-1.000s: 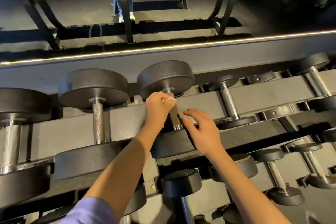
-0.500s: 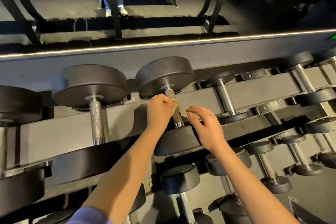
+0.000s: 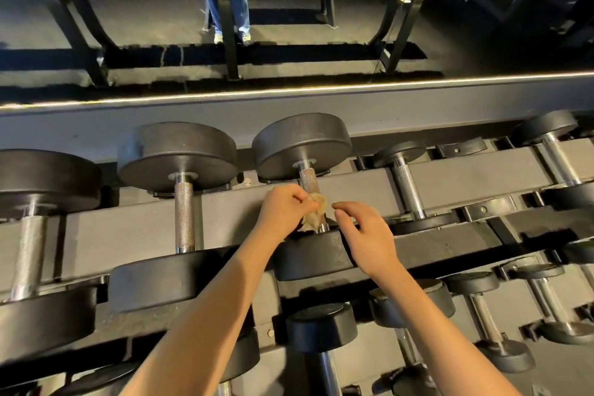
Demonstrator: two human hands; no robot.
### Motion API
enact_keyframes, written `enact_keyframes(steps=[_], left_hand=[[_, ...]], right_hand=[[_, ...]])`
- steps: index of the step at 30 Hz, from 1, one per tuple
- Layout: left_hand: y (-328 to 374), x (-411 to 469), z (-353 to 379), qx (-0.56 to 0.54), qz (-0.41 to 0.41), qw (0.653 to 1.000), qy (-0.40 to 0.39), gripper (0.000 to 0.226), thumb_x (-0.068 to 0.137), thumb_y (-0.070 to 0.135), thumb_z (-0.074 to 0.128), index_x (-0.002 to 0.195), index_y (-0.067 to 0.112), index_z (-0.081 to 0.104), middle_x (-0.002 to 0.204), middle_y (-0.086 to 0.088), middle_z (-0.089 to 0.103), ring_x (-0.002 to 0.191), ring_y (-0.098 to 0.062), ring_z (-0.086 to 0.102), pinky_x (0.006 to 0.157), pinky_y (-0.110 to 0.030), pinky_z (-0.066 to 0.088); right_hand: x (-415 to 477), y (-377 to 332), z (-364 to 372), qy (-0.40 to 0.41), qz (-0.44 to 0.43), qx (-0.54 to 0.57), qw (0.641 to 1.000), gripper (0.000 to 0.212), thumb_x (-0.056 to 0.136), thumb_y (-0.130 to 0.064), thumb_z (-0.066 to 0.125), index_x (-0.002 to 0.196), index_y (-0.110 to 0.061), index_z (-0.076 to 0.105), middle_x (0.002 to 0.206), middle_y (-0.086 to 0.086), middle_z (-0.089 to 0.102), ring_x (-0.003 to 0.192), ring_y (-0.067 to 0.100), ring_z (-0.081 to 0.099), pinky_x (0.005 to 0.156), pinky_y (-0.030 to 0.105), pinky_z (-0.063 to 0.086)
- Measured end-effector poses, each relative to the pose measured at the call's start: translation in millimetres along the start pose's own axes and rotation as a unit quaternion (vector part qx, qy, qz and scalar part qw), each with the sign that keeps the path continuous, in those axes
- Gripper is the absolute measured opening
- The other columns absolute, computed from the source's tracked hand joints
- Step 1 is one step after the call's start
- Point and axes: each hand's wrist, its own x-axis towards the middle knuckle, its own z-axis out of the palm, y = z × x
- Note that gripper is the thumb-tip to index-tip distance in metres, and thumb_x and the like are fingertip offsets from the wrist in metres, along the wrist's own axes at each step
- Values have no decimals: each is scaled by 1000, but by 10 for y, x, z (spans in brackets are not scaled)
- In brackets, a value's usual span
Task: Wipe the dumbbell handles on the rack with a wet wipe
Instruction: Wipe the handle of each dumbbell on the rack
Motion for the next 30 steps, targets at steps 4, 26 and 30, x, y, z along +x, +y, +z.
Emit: enact_keyframes(steps=[4, 26, 30], left_hand=[[163, -21, -65, -51, 59, 997, 0, 3, 79, 18, 74, 80, 17, 72, 83, -1, 70, 81, -13, 65, 80, -32, 53], [117, 159, -328, 128, 164, 959, 194, 41, 100, 18, 46, 140, 16, 45, 139, 3, 43, 130, -6, 30, 102, -7, 18], [110, 169, -338, 139, 161, 958, 193, 41, 100, 18, 45, 141, 16, 45, 140, 2, 44, 132, -10, 30, 105, -16, 21]], right_hand=[[164, -55, -79, -58, 51, 116, 990, 24, 96, -35, 49, 115, -30, 64, 104, -10, 68, 92, 6, 60, 87, 28, 48], [893, -202, 156, -98, 94, 5, 991, 31, 79, -10, 73, 59, -20, 51, 69, 0, 57, 69, 13, 54, 64, 20, 43], [1039, -226, 282, -38, 119, 16, 992, 17, 74, -10, 75, 66, -13, 60, 78, 6, 64, 71, 18, 62, 62, 19, 48]])
